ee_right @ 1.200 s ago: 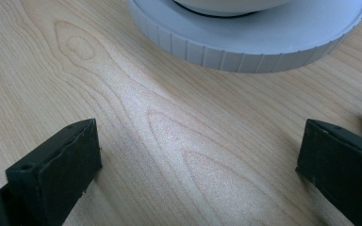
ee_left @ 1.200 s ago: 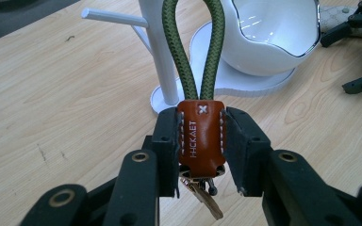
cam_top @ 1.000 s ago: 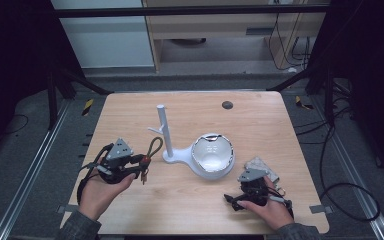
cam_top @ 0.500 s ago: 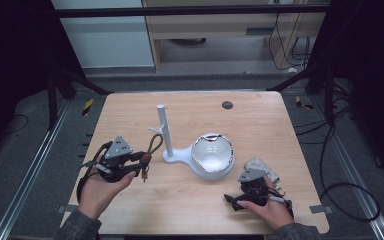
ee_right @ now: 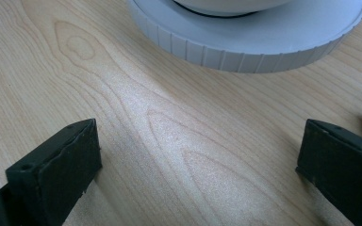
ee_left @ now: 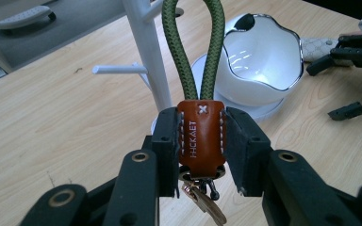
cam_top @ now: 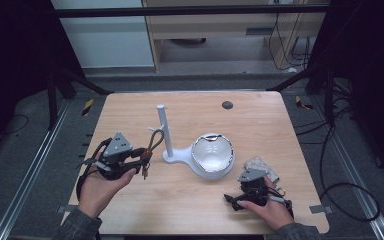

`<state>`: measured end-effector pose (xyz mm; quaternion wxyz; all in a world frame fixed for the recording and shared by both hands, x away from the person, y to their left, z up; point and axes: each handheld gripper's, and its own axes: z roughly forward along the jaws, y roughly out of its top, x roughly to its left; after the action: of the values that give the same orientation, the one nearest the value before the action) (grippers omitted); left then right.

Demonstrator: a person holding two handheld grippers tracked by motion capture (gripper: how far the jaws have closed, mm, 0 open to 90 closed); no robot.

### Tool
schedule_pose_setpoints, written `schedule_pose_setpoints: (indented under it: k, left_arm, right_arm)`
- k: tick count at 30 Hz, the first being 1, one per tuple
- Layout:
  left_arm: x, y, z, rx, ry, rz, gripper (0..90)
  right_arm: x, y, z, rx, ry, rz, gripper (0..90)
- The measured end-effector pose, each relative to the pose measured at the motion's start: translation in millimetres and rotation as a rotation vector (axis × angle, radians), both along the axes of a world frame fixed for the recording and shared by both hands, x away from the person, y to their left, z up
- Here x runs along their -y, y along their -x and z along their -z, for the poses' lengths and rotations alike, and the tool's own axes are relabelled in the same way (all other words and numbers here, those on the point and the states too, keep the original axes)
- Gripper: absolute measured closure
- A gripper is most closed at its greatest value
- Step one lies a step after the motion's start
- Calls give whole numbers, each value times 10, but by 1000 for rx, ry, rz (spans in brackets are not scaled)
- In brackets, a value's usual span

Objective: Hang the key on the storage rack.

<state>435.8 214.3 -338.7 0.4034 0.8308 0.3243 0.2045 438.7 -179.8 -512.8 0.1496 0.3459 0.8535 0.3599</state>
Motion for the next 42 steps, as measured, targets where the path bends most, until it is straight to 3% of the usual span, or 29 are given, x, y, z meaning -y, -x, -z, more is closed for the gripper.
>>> schedule_pose_setpoints:
  k: [14,21,33,42]
  left_arm:
    - [37,-54,-78,17,-6,-4,661]
    - [66,-124,-50,8,-15,-13,660]
    - [107,-348,171,-26,-23,-52,660]
    - [191,-453,316,-26,-16,-74,660]
  right_arm:
    - [0,0,0,0,0,0,2]
    - [0,0,0,0,0,0,2]
    - [0,0,0,0,0,0,2]
    - [0,0,0,0,0,0,2]
